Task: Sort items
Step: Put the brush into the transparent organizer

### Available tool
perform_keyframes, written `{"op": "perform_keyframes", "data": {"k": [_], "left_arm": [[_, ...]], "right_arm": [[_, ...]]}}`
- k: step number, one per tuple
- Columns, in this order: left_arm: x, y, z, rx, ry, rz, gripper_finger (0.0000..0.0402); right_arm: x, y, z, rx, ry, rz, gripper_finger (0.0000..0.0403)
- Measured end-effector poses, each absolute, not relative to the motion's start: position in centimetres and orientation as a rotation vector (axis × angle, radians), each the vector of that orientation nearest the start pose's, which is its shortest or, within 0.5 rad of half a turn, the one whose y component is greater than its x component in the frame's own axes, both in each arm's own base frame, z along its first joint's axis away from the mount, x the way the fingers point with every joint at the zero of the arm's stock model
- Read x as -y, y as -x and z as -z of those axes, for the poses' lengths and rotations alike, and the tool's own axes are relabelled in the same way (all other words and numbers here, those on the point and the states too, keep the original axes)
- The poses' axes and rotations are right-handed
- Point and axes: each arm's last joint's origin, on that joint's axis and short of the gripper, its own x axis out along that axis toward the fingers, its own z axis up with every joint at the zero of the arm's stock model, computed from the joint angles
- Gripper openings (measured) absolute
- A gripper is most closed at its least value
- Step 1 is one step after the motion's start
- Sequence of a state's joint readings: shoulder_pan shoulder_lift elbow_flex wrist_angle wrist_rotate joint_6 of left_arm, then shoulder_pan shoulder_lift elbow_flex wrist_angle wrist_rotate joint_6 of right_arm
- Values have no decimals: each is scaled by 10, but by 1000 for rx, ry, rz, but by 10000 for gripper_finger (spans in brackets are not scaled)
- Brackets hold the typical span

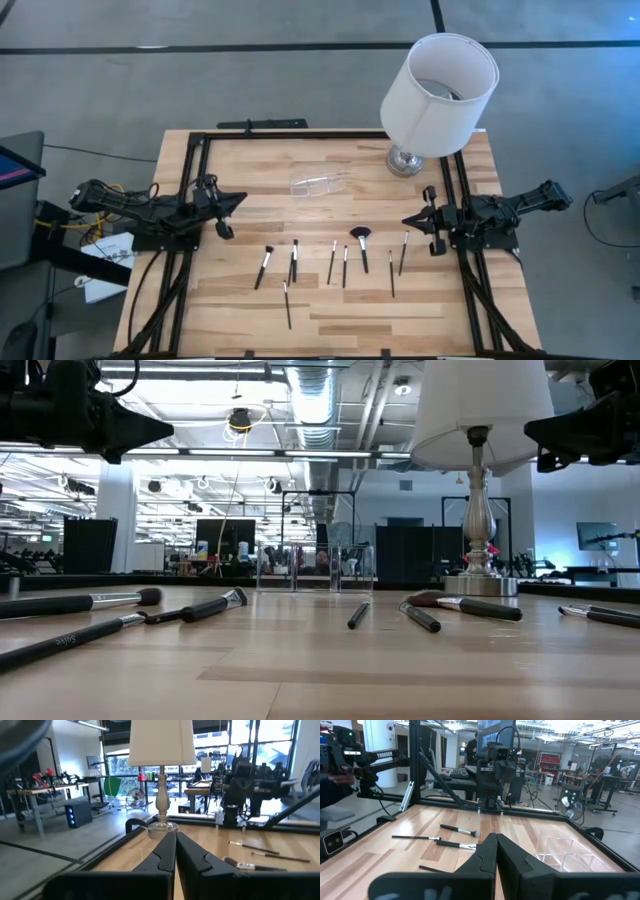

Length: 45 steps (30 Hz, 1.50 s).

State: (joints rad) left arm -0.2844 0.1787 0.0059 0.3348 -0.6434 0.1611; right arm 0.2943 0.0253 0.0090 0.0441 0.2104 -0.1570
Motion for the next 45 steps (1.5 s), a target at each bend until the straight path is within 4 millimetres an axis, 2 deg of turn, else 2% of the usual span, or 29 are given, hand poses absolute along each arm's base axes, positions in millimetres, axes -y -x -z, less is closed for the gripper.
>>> {"op": "perform_keyframes", "data": {"k": [6, 10, 15, 19, 27, 34, 38, 45], "left_arm": [[11, -99, -198, 281, 23, -374, 10], [9, -93, -211, 410, 23, -395, 10], [8, -91, -229, 446, 23, -403, 10], [10, -95, -238, 429, 8, -404, 10], [15, -121, -240, 253, -126, -489, 10], [15, -138, -245, 175, -208, -521, 14], [17, -144, -244, 145, -228, -518, 34], [18, -148, -254, 161, -218, -520, 81]], "right_arm": [[-23, -96, -169, 34, 150, -81, 0], [-23, -96, -169, 34, 150, -82, 0], [-23, -96, -169, 34, 150, -82, 0], [-23, -96, -169, 34, 150, -82, 0], [-23, -96, -169, 34, 150, -82, 0], [-23, -96, -169, 34, 150, -82, 0], [-23, -96, -169, 34, 150, -82, 0], [-23, -96, -169, 34, 150, -81, 0]]}}
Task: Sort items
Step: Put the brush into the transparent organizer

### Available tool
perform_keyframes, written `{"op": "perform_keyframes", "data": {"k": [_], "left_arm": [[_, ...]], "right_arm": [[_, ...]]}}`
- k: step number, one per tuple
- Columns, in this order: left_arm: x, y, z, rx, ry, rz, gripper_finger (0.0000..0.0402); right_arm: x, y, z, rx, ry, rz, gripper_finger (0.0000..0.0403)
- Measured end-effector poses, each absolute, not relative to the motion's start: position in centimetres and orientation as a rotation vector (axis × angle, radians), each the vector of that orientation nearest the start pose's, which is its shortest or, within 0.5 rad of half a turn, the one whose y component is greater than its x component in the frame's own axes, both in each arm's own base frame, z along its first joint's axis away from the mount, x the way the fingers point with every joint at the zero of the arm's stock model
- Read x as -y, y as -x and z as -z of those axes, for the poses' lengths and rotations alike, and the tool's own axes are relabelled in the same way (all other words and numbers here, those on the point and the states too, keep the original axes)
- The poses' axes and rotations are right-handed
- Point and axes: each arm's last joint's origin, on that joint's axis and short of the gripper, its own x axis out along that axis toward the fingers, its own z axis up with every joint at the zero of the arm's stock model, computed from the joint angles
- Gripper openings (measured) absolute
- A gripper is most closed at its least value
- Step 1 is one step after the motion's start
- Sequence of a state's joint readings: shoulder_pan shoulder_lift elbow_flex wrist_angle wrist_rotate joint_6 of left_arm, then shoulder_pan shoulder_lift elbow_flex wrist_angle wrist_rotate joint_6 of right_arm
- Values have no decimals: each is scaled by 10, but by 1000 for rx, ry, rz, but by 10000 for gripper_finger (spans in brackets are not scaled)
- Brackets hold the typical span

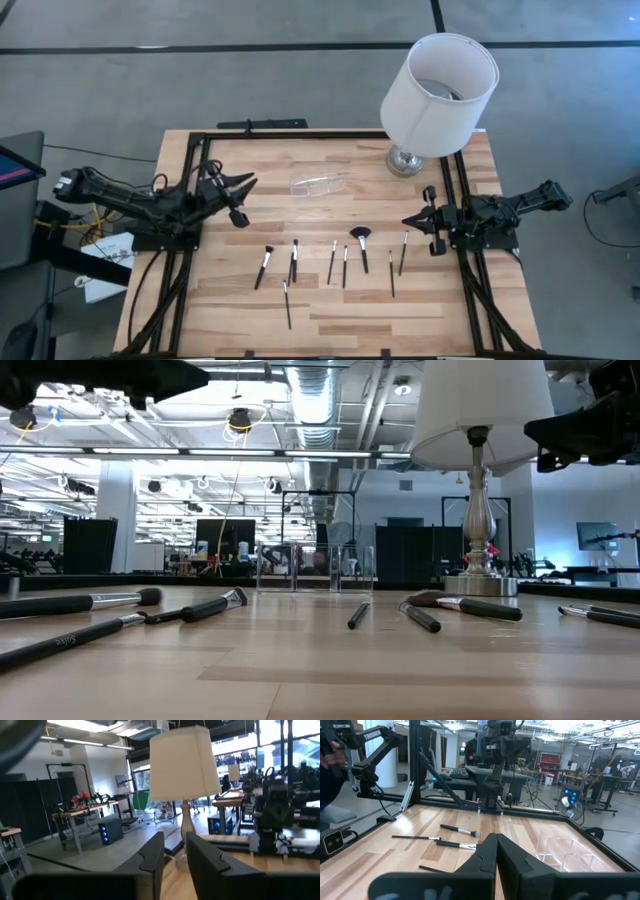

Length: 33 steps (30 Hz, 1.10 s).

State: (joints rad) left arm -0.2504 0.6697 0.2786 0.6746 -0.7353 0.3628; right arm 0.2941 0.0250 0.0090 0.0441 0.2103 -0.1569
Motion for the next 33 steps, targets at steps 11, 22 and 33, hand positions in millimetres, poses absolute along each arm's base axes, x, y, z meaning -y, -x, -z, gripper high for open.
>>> {"op": "perform_keyframes", "data": {"k": [11, 22, 33], "left_arm": [[18, -149, -279, 230, -185, -504, 83], [22, -152, -279, 228, -205, -383, 83], [26, -166, -305, 228, -162, -375, 83]], "right_arm": [[-23, -95, -172, 64, 20, -82, 0], [-21, -96, -173, 64, -24, -53, 0], [-17, -96, -172, 63, 35, 32, 0]]}}
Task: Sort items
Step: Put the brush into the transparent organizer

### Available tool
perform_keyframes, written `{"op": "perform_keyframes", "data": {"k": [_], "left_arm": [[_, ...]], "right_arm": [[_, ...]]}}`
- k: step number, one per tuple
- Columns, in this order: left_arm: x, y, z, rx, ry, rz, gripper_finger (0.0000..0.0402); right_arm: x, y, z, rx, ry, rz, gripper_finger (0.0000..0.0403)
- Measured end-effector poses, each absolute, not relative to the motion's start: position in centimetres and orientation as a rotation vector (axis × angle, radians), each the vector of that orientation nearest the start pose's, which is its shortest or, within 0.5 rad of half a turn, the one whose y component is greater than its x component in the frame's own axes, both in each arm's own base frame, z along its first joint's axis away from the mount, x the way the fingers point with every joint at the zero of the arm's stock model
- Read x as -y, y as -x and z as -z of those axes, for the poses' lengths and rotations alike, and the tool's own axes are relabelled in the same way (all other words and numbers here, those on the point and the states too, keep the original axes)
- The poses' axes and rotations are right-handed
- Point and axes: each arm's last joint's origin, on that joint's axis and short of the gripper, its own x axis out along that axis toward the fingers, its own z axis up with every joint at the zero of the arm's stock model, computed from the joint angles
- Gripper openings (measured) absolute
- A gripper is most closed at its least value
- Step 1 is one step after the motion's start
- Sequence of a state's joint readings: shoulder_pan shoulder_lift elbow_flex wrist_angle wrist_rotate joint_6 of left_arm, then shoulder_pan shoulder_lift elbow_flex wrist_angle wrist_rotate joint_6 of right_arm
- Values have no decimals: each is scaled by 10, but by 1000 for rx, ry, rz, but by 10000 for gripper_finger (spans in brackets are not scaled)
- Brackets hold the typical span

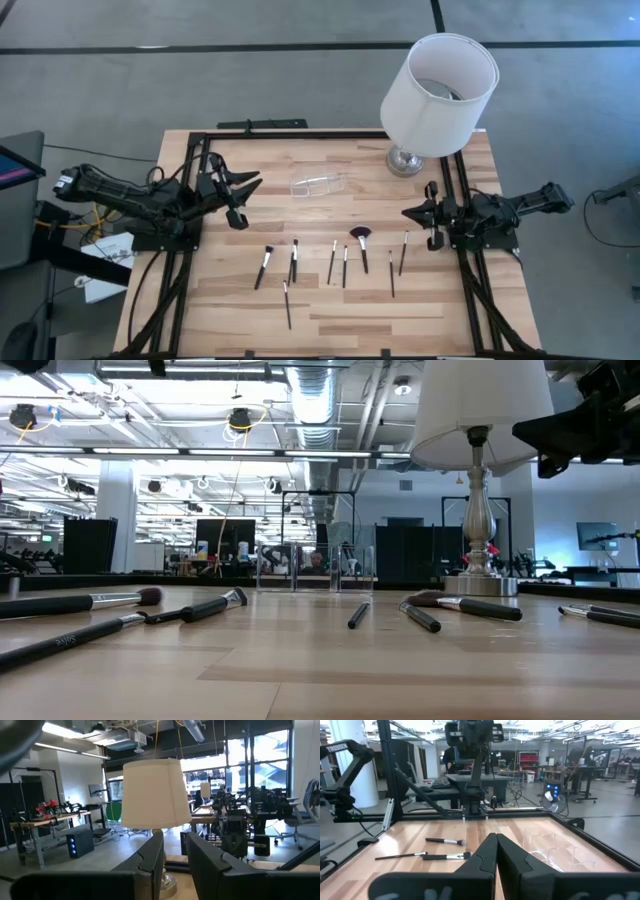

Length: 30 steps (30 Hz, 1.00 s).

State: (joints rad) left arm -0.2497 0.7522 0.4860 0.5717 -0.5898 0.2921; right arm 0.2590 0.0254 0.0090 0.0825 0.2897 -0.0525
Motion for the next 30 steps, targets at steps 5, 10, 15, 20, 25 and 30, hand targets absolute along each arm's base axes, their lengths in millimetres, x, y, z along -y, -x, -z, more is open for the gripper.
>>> {"op": "perform_keyframes", "data": {"k": [5, 10, 15, 20, 25, 30], "left_arm": [[30, -182, -304, 103, -186, -355, 83], [35, -202, -273, -86, -101, -336, 83], [39, -215, -254, -173, -24, -341, 83], [41, -220, -247, -199, -12, -338, 83], [41, -220, -247, -198, -10, -342, 83], [41, -219, -246, -202, -11, -342, 83]], "right_arm": [[-17, -96, -173, 71, 32, 30, 0], [-17, -96, -175, 90, 27, 31, 0], [-17, -96, -175, 86, 28, 31, 0], [-17, -96, -175, 92, 27, 31, 0], [-16, -95, -181, 150, 90, 50, 0], [-15, -95, -183, 173, -26, 45, 0]]}}
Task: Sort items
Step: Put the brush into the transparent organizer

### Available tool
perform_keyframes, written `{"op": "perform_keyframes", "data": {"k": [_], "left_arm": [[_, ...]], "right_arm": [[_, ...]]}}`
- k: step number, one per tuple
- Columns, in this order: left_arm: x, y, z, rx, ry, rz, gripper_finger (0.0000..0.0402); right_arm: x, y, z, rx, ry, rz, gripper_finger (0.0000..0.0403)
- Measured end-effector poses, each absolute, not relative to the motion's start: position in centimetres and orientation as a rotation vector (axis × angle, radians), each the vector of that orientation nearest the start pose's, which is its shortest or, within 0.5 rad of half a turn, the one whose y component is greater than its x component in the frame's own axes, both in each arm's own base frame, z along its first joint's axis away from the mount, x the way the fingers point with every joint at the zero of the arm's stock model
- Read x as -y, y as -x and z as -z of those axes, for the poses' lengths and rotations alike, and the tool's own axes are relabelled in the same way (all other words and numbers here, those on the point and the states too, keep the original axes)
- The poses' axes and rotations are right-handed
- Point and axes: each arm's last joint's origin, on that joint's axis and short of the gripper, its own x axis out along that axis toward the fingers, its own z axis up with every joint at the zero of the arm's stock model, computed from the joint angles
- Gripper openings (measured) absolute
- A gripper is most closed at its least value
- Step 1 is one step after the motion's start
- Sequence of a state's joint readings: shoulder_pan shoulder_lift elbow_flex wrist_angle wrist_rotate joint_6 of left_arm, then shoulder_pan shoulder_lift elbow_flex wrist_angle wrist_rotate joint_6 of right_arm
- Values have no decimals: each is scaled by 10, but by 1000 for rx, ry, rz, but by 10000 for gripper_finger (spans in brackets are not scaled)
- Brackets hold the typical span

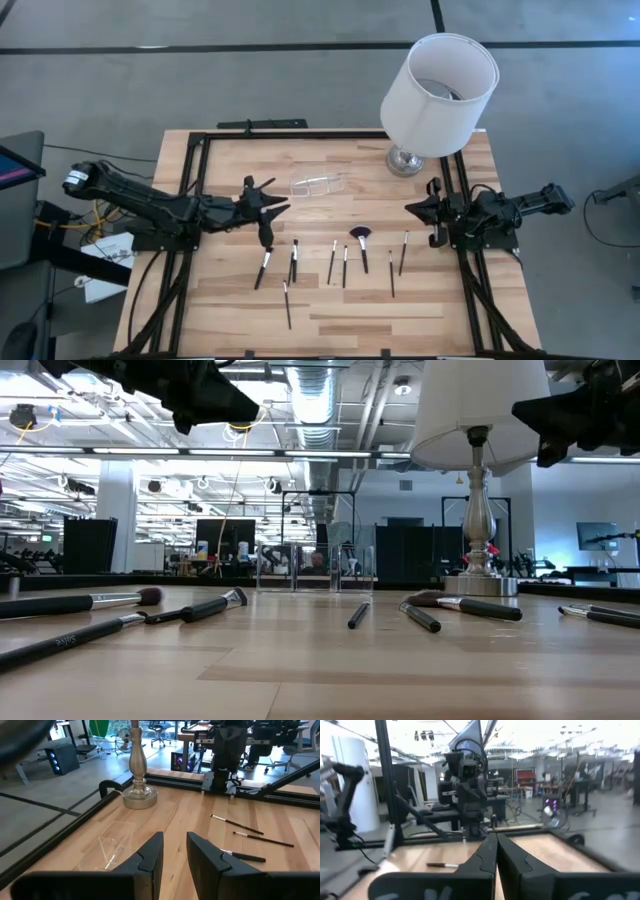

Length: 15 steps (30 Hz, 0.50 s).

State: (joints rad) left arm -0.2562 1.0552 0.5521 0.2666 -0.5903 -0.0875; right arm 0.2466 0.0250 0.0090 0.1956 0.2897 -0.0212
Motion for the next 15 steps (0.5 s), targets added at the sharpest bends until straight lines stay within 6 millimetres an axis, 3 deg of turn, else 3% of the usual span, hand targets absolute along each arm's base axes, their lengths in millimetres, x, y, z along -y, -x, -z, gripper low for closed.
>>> {"op": "perform_keyframes", "data": {"k": [4, 11, 15], "left_arm": [[40, -216, -240, -218, -20, -342, 83], [33, -215, -234, -243, -70, -365, 83], [22, -216, -235, -250, -101, -412, 83]], "right_arm": [[-15, -95, -186, 208, -115, 43, 0], [-10, -93, -197, 316, -66, 100, 3], [-5, -96, -209, 333, -67, 171, 26]]}}
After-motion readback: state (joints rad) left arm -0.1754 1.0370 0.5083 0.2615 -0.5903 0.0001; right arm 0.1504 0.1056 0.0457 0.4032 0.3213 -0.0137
